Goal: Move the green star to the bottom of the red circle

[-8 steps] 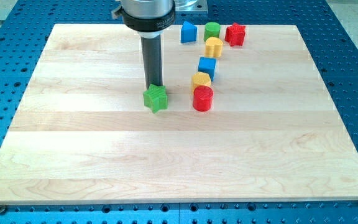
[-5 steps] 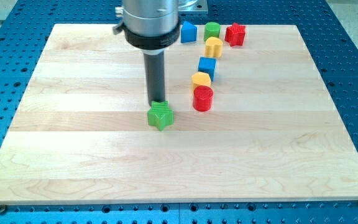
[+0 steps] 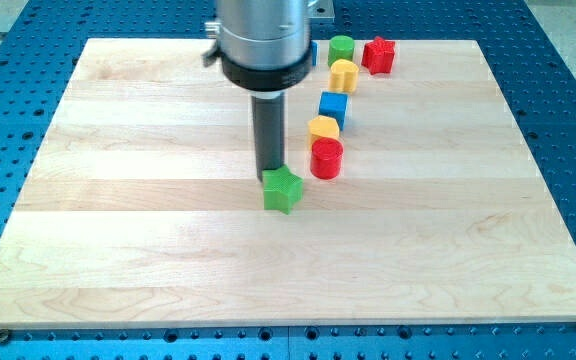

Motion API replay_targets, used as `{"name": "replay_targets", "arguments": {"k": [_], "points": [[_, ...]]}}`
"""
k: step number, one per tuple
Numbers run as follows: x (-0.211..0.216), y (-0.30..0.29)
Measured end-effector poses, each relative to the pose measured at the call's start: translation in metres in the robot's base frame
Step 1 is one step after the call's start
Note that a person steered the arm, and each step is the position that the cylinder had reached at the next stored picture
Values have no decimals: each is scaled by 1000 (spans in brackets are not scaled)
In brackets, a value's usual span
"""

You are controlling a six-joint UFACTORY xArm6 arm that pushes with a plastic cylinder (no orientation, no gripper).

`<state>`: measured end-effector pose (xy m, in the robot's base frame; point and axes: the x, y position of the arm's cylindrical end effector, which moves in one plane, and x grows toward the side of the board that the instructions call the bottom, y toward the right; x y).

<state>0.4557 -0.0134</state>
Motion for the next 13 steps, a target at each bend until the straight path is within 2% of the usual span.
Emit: {"name": "replay_targets", "arguments": {"k": [1, 2, 4, 5, 6, 8, 10, 11, 13], "points": [[14, -56], [28, -45], [28, 29], [35, 32], [57, -36], [-7, -52], [-48, -37], [-51, -37], [-52, 10]]}}
